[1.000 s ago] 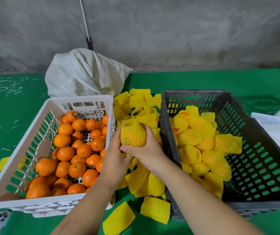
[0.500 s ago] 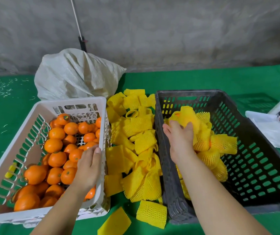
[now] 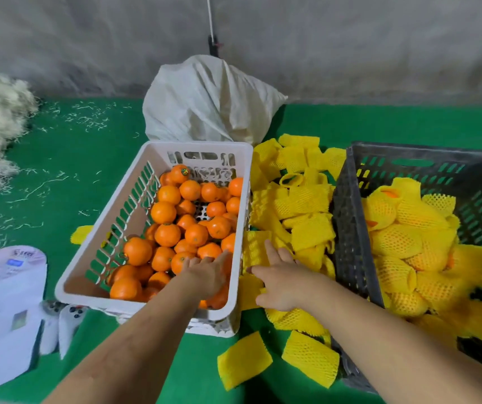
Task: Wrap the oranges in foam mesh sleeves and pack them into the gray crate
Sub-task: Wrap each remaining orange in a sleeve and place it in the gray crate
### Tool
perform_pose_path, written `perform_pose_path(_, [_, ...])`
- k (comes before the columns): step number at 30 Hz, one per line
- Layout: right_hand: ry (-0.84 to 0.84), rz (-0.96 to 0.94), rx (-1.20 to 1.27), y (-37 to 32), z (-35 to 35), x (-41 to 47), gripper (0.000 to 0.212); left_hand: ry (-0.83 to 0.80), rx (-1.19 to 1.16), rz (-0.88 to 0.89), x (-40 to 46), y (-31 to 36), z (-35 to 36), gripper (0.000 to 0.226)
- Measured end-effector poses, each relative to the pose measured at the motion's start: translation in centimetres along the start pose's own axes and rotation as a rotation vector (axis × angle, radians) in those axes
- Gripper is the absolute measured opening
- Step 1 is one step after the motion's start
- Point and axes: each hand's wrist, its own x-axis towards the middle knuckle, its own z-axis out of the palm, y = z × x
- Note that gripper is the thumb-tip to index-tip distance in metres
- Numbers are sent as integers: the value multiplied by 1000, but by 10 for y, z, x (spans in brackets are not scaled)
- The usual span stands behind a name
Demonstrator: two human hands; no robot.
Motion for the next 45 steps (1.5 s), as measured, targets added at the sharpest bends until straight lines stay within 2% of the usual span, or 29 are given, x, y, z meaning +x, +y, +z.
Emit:
perform_pose_path(3, [-96, 31, -40, 6, 10, 8, 58, -50, -46, 16, -9, 0, 2, 92])
perform_pose_path(7, [-144, 27, -238, 12, 17, 12, 58, -175, -208, 18, -23, -6, -7, 108])
perform_pose_path(12, [-152, -24, -216, 7, 22, 13, 65, -210, -126, 54, -26, -6, -15, 104])
perform_pose_path(14, [-175, -3, -241, 4, 22, 16, 68, -187, -171, 37, -30, -8, -22, 89])
perform_pose_path(16, [-191, 32, -292, 1, 18, 22, 67, -82, -276, 5, -30, -14, -26, 60])
perform_pose_path(18, [-171, 56, -321, 0, 15, 30, 62, 158, -496, -6, -29, -19, -26, 43])
perform_pose_path(20, [-128, 51, -308, 1, 14, 36, 60, 455, -708, 8, -33, -19, -22, 45])
perform_pose_path(21, [-88, 42, -279, 3, 13, 37, 58, 566, -781, 0, -36, -16, -19, 54])
perform_pose_path(23, [45, 37, -179, 3, 6, 33, 51, 689, -909, -2, -42, -8, -11, 74])
perform_pose_path(26, [367, 15, 64, 5, -18, 19, 38, 834, -1070, 94, -55, 12, -7, 75])
perform_pose_path(28, [641, -64, 136, 11, -34, 3, 28, 893, -1193, 147, -65, 26, -10, 78])
perform_pose_path(30, [910, -144, 282, 20, -43, -14, 11, 886, -1370, 240, -70, 43, -14, 82])
perform_pose_path(31, [998, -162, 418, 25, -44, -21, 8, 842, -1468, 290, -69, 51, -16, 79])
perform_pose_path(32, [1031, -143, 569, 28, -42, -25, 17, 765, -1583, 333, -69, 60, -20, 74])
perform_pose_path(34, [945, -87, 911, 31, -31, -26, 30, 619, -1697, 387, -66, 75, -24, 69])
perform_pose_path(35, [883, -66, 1053, 31, -25, -24, 28, 582, -1674, 415, -64, 80, -25, 68])
perform_pose_path(37, [814, -3, 1218, 35, -16, -21, 8, 561, -1588, 462, -60, 84, -25, 62])
perform_pose_path(39, [853, 21, 1162, 39, -14, -17, 17, 549, -1536, 490, -56, 82, -24, 56])
perform_pose_path(40, [865, 18, 1101, 39, -15, -16, 15, 521, -1525, 498, -57, 81, -24, 56])
perform_pose_path(42, [838, 9, 1059, 35, -17, -15, 9, 453, -1509, 515, -59, 78, -22, 62])
perform_pose_path(45, [809, 36, 1007, 33, -13, -10, 16, 422, -1488, 547, -60, 75, -19, 76])
